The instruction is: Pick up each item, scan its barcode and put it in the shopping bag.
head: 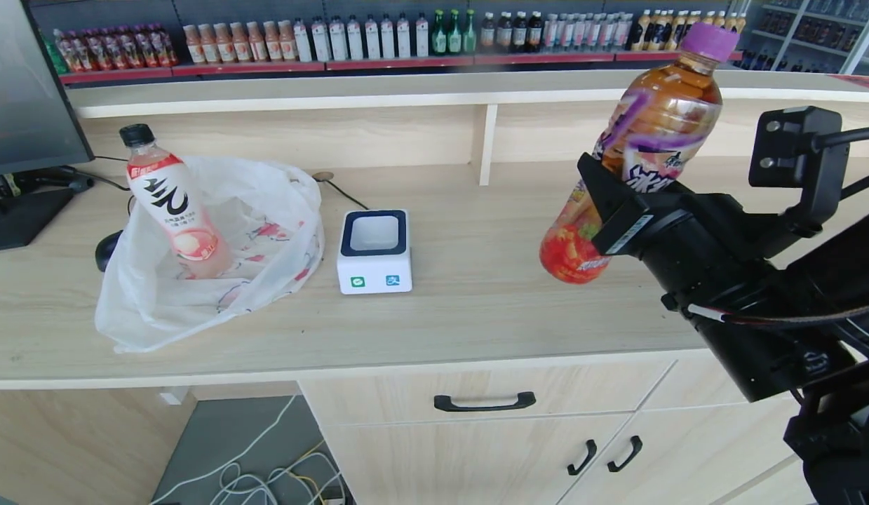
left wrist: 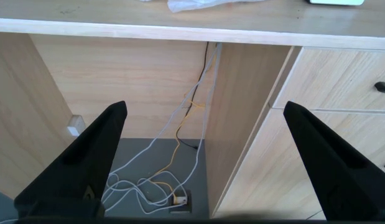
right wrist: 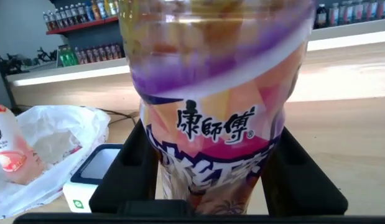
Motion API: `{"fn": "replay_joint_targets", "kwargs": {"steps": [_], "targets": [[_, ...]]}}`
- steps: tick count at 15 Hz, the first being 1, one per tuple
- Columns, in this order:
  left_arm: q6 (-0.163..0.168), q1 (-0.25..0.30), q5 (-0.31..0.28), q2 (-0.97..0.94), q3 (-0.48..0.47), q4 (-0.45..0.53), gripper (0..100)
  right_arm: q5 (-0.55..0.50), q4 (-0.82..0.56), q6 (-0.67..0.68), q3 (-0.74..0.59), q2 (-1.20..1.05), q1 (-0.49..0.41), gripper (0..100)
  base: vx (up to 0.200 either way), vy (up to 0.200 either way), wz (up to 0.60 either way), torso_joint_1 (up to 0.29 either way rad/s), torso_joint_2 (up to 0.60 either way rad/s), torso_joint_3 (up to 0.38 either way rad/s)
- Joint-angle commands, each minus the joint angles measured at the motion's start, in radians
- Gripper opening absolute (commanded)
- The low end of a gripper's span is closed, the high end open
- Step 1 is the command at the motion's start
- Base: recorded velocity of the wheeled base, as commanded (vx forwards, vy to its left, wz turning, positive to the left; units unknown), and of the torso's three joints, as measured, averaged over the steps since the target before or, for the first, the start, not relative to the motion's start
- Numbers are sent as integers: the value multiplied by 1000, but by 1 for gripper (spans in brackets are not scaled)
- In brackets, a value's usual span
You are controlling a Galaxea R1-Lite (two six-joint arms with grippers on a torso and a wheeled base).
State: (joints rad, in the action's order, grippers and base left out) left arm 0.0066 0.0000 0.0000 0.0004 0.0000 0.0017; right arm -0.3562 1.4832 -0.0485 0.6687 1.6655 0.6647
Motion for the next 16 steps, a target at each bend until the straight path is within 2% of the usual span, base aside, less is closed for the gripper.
{"fn": "replay_joint_targets", "kwargs": {"steps": [1,10,12,16], "targets": [[-2,0,0,1,0,0,100,-1,2,-2,6,7,0,0,0,200,0,17,12,2],[-7,0,0,1,0,0,100,0,2,-8,35,23,-4,0,0,200,0,6,2,2],[-7,0,0,1,0,0,100,-1,2,-10,31,16,-39,0,0,200,0,0,7,5],[-5,0,0,1,0,0,100,0,2,-10,29,11,-42,0,0,200,0,0,2,5]]}}
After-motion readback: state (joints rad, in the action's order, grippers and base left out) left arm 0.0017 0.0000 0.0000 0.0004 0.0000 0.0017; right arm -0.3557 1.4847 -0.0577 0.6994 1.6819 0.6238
